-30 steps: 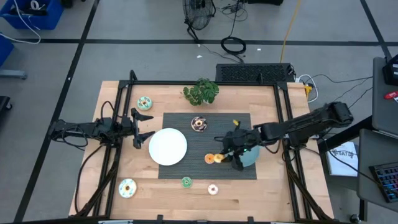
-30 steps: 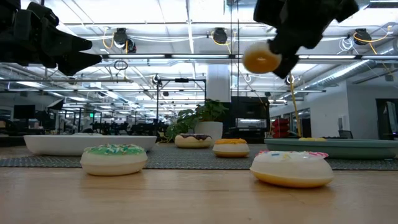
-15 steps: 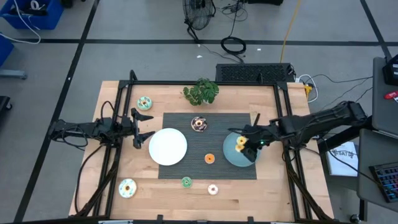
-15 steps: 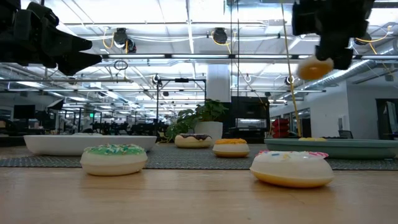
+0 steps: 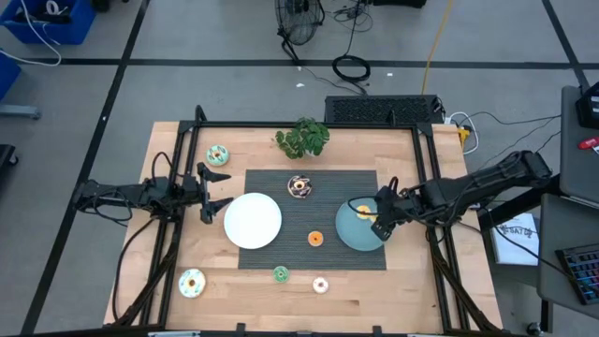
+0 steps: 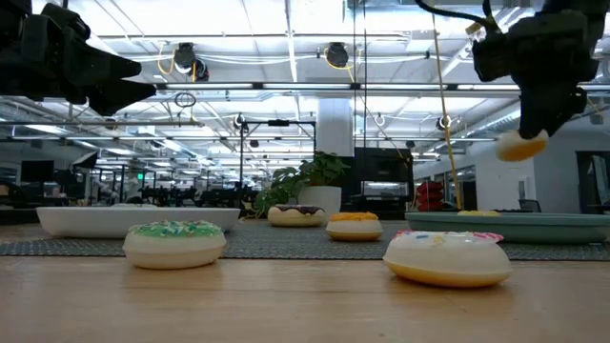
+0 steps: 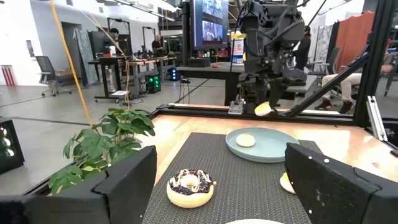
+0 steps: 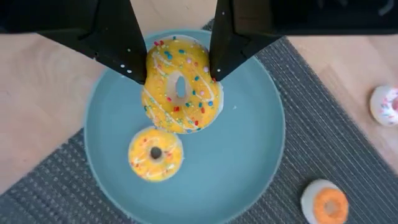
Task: Pick & Place donuts
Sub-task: Put the small yellow doughnut on top of the blue plate, then put the right small white doughnut on top of the blue plate
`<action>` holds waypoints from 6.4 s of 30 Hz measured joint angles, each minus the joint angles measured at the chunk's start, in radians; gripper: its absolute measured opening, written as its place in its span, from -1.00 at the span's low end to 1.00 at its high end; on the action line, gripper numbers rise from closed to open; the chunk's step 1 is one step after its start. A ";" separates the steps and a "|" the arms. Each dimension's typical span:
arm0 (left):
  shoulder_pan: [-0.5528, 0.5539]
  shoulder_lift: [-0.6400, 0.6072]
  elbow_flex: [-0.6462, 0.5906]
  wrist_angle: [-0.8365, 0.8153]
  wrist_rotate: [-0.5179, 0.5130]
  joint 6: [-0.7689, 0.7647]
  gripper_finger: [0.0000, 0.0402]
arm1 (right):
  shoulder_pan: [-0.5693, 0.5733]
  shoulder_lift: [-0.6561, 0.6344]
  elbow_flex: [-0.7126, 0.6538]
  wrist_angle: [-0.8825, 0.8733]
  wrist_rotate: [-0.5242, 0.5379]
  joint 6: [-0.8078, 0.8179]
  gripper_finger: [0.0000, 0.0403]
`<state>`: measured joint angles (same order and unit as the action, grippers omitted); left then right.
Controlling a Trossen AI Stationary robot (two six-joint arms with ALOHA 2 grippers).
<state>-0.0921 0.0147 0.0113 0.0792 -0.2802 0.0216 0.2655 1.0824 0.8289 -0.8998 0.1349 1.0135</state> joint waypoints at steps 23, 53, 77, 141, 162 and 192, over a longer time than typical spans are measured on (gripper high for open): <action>0.000 0.000 0.000 0.000 0.000 0.000 0.74 | 0.011 0.000 -0.276 0.227 0.026 0.074 -0.23; 0.000 0.000 0.000 0.000 0.000 0.000 0.74 | -0.010 0.000 -0.289 0.294 0.105 -0.117 -0.23; 0.000 0.000 0.000 0.000 0.000 0.000 0.74 | -0.011 0.000 -0.366 0.362 0.123 -0.088 0.38; 0.000 0.000 0.000 0.000 0.000 0.000 0.74 | -0.061 0.033 -0.363 1.664 -0.330 -0.893 0.25; 0.000 0.000 0.000 0.000 0.000 0.000 0.74 | 0.242 0.276 0.004 1.336 0.081 -1.003 0.25; 0.000 0.000 0.000 0.000 0.000 0.000 0.74 | 0.401 0.875 0.486 0.617 0.280 -0.562 0.25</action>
<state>-0.0921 0.0151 0.0113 0.0792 -0.2805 0.0216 0.6665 1.9579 1.3148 -0.2831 0.4149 0.4511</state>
